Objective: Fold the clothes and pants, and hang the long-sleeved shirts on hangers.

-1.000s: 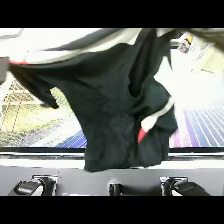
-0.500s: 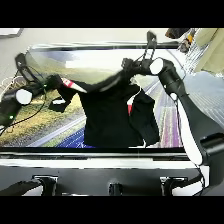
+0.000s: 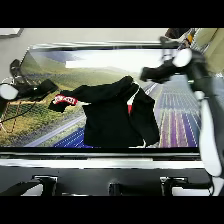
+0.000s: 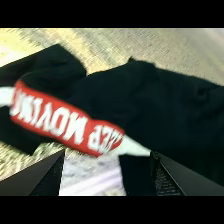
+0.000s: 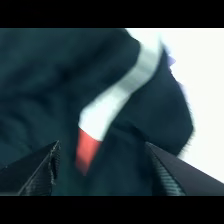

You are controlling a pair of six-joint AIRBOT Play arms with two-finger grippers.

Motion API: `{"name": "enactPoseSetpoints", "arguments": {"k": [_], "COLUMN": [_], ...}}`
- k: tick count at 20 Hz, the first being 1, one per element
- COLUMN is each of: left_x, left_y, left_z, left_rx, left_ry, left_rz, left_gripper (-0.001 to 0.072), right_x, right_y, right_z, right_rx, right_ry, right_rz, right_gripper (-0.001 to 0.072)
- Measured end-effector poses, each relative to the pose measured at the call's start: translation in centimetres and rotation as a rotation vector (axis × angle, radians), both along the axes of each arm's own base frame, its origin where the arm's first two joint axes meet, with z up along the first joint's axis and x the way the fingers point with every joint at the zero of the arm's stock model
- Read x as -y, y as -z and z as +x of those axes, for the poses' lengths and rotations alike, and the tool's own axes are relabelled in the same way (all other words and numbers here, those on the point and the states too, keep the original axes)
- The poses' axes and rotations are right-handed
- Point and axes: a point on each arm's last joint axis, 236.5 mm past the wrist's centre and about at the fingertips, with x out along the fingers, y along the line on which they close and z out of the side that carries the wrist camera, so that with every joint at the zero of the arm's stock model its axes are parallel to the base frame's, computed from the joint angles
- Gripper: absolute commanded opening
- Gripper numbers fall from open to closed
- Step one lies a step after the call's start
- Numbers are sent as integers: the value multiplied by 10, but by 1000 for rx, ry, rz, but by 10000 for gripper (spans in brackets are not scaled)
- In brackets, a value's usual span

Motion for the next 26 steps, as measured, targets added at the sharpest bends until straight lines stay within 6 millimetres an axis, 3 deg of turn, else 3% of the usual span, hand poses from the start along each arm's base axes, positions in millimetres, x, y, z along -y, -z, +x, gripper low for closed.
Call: {"name": "enactPoseSetpoints", "arguments": {"k": [2,4,7,11,14,17,22,23,24,25,26], "left_x": [-18,-23,-4,30,42,46,50,50,50,50,51], "left_y": [7,21,49,79,89,92,93,94,94,95,97], "left_z": [-33,-69,-115,-155,-168,-174,-177,-177,-177,-178,-178], "left_rx": [-71,-141,-234,-336,-369,-382,-392,-395,-398,-404,-409], "left_ry": [-5,-2,24,95,121,133,137,135,133,130,129], "left_rz": [8,-20,-123,-232,-263,-276,-291,-292,-295,-298,-305], "left_gripper": [607,607,606,606,606,606,607,607,607,607,607], "right_x": [51,83,93,70,51,46,34,29,24,18,12], "right_y": [-1,16,64,127,158,182,192,193,194,196,197], "right_z": [-31,-70,-137,-202,-224,-230,-220,-218,-218,-218,-219], "right_rx": [-69,-172,-341,-490,-527,-519,-464,-462,-468,-477,-487], "right_ry": [58,120,178,200,209,249,273,272,264,252,235], "right_rz": [-23,8,90,206,286,314,391,420,440,455,465], "right_gripper": [605,606,606,605,605,605,602,555,391,159,53]}}
